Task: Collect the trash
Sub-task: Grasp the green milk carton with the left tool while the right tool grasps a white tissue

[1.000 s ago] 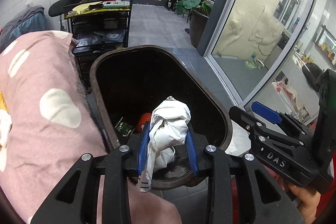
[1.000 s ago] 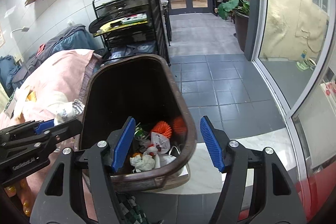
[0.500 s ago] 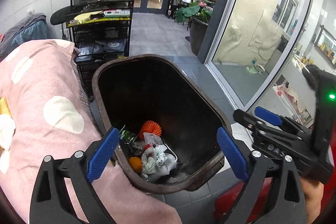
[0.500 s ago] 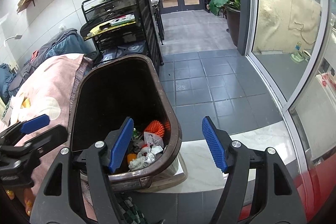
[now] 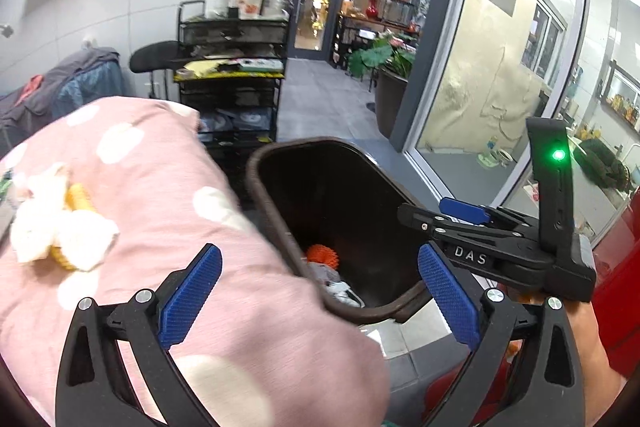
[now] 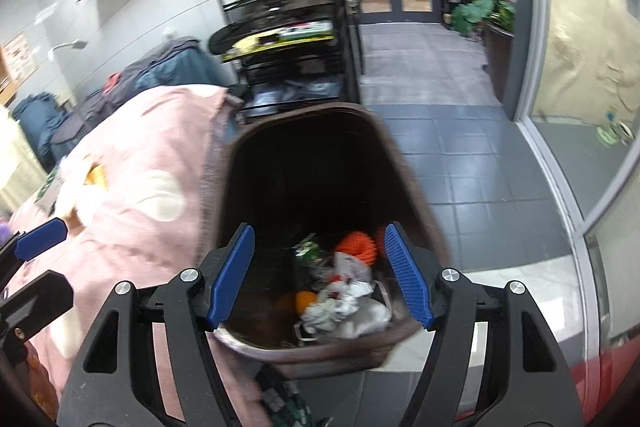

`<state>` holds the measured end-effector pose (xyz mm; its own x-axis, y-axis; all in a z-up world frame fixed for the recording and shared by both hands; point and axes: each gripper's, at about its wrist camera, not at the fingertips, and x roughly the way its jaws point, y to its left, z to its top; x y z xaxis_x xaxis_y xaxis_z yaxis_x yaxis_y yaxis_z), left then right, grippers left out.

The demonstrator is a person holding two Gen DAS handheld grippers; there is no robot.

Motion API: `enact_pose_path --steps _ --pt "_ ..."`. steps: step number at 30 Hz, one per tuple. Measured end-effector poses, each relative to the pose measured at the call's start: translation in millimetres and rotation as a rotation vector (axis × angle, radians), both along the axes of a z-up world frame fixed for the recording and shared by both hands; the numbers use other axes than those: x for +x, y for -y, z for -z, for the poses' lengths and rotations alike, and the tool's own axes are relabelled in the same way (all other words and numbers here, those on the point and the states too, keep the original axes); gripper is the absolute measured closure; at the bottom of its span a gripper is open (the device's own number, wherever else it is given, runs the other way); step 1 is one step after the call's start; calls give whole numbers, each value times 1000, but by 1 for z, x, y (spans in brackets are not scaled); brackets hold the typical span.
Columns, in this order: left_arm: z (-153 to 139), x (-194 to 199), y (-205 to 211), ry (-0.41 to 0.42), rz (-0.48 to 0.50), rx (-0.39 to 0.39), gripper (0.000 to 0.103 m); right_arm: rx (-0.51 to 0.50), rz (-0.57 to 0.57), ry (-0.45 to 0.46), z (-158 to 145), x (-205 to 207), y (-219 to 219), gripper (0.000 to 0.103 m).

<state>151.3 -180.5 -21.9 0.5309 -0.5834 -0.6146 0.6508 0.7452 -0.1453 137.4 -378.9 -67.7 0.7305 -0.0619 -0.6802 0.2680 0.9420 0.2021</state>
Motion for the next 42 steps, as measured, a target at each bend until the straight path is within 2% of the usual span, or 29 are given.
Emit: enact_pose_path --steps 9,14,21,26,29,35,39,42 --pt "-9 15 -82 40 -151 18 6 2 -191 25 -19 32 -67 35" --pt "-5 30 -139 38 -266 41 6 -27 -345 16 -28 55 -114 35" --pt "2 59 -210 37 -390 118 6 -52 -578 -66 -28 104 -191 35" --pt "4 88 -246 -5 -395 168 6 -125 -697 -157 -19 140 -241 35" --pt "5 110 -256 -22 -376 225 6 -172 -738 -235 -8 164 -266 35" --pt "9 159 -271 -53 -393 319 6 -238 -737 -318 13 196 -289 35" --pt "14 189 -270 -68 -381 385 6 -245 -720 -336 17 207 -290 35" --pt "20 209 -270 -114 -366 395 6 -250 -719 -349 18 214 -292 35"
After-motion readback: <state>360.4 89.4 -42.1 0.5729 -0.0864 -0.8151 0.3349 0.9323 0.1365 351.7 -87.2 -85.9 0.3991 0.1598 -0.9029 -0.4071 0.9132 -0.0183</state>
